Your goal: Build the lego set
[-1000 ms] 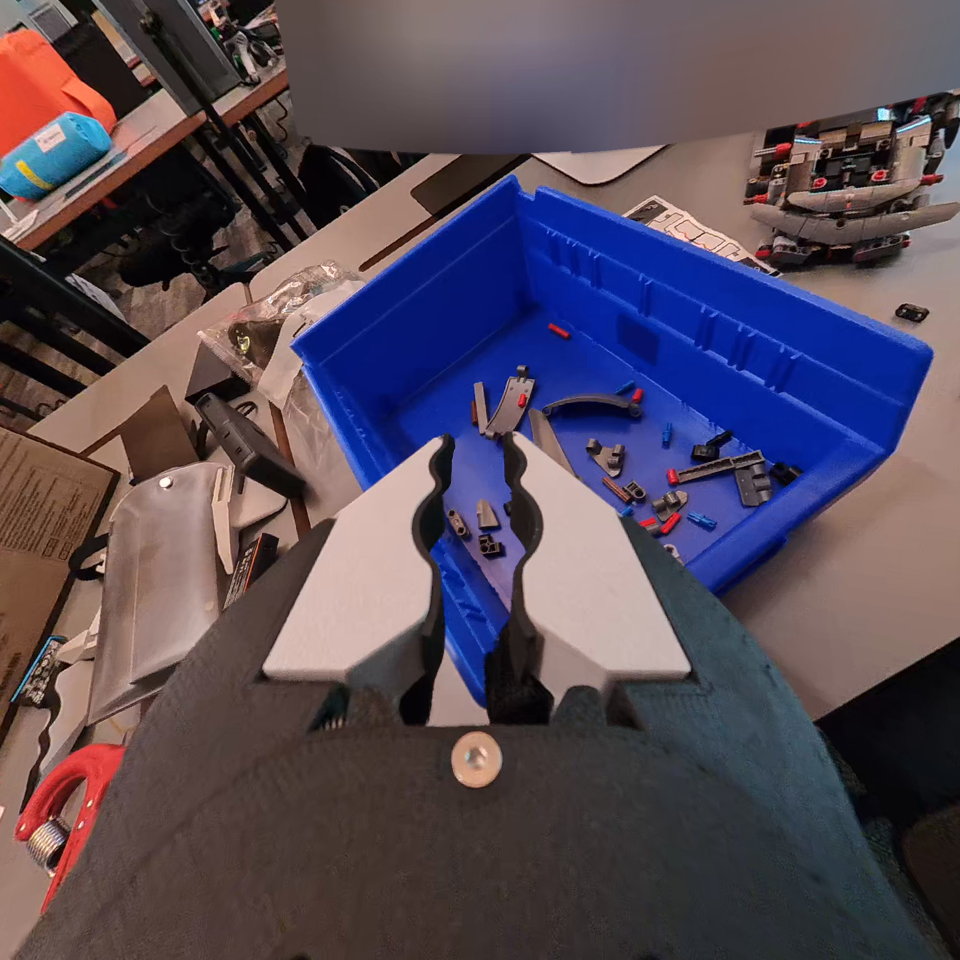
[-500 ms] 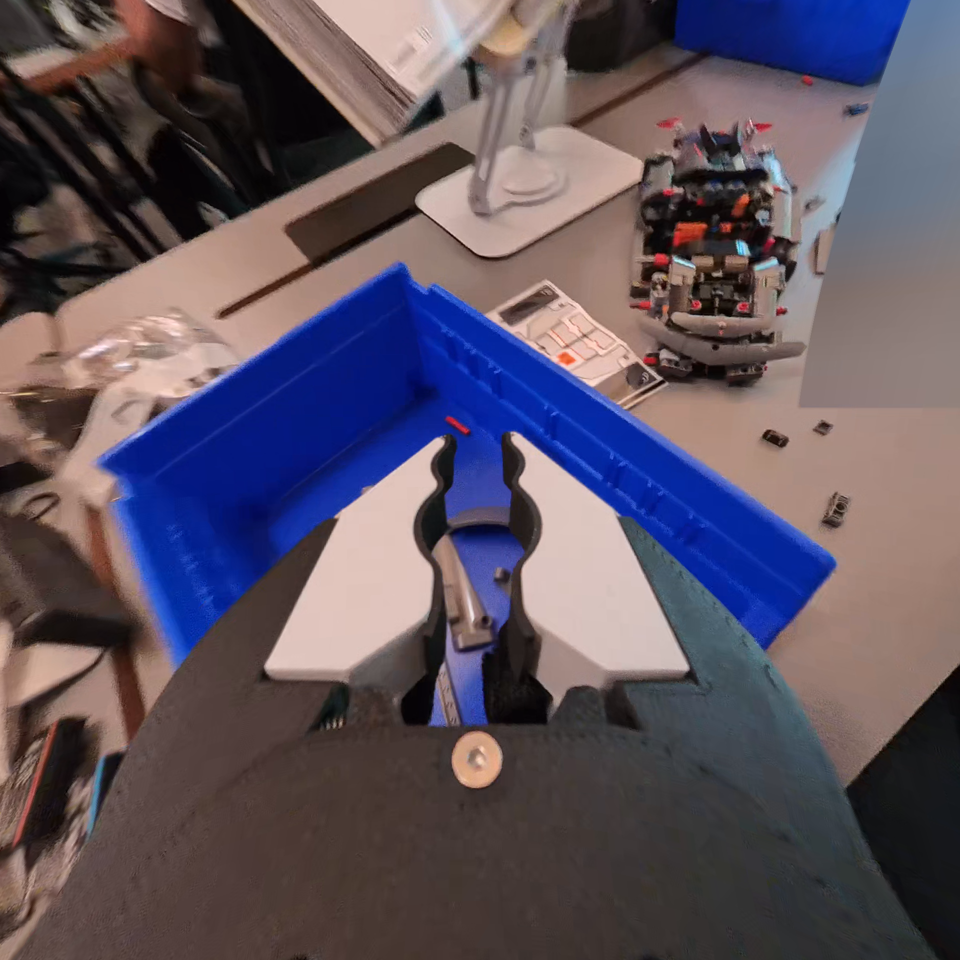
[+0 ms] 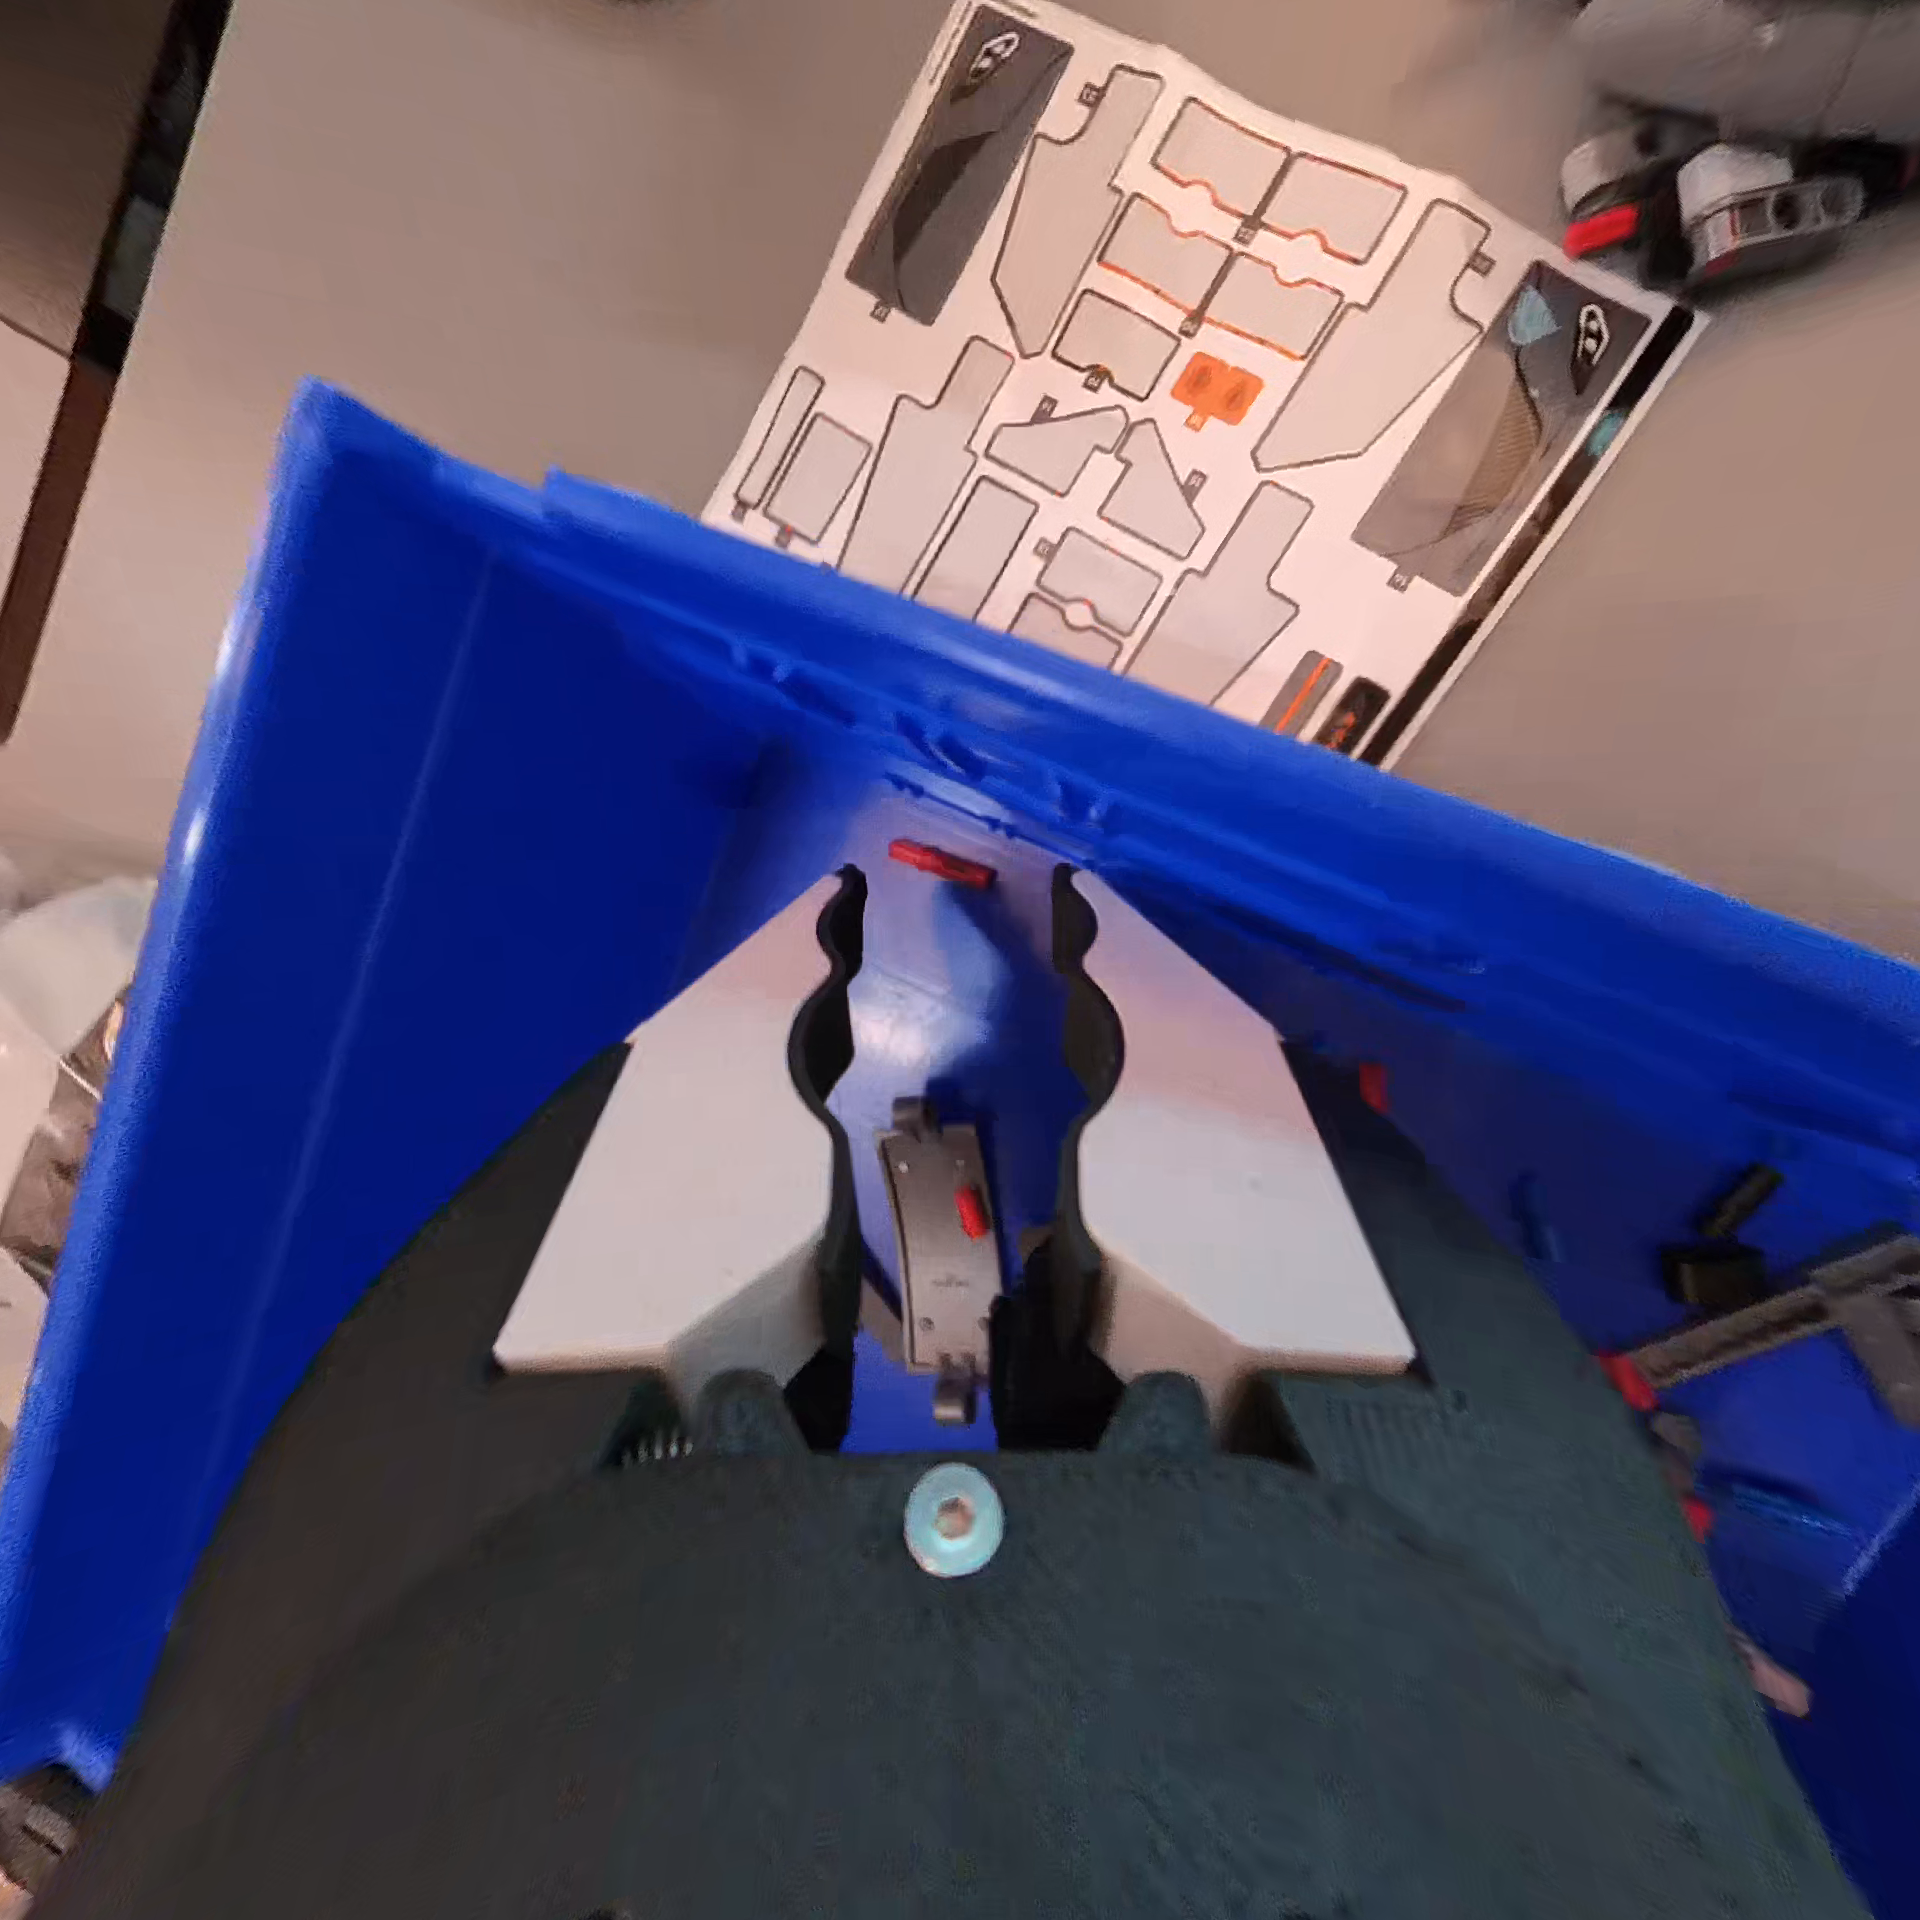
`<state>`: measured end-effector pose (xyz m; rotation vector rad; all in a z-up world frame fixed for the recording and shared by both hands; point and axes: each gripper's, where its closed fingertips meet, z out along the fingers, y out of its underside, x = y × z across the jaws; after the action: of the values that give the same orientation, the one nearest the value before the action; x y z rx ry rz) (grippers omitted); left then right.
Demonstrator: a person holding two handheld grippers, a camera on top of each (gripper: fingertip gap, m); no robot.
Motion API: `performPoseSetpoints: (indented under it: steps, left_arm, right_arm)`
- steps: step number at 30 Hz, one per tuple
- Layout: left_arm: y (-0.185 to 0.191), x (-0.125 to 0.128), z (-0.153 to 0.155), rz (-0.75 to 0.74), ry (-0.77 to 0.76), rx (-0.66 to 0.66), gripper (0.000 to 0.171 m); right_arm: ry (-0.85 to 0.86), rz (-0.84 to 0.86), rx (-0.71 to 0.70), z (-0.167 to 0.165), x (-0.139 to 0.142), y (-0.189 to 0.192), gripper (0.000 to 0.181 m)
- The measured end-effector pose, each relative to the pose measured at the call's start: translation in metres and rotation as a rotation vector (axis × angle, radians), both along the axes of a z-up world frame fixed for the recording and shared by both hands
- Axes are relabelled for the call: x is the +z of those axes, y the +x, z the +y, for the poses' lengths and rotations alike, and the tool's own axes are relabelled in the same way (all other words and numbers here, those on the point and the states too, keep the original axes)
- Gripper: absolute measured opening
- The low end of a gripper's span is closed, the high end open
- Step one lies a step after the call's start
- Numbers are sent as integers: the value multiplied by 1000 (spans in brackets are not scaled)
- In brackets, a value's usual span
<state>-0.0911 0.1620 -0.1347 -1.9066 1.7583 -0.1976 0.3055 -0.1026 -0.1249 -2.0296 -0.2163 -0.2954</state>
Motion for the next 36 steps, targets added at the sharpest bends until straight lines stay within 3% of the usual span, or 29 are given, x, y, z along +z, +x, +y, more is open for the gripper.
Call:
performPoseSetpoints:
  steps: [6,14,17,19,25,32,36]
  left_arm:
    - [2,-21,6,51,-55,-68,37]
    - [5,-24,4,-18,-236,-70,30]
    - [5,-24,7,-36,-229,-65,22]
    - [4,-24,11,-36,-209,-48,8]
    - [1,-24,8,-19,-200,-44,7]
    - [-14,-17,12,13,-184,56,8]
    - [-27,-13,9,-2,-212,180,24]
  right_arm:
    - [8,19,13,-1,1,-1,65]
    - [4,22,8,0,1,-1,65]
    - [1,20,6,0,0,0,64]
    - [0,18,3,0,0,0,64]
    - [-4,15,3,0,-1,0,64]
    - [1,18,8,0,0,-1,63]
    - [9,20,8,-1,1,-1,64]
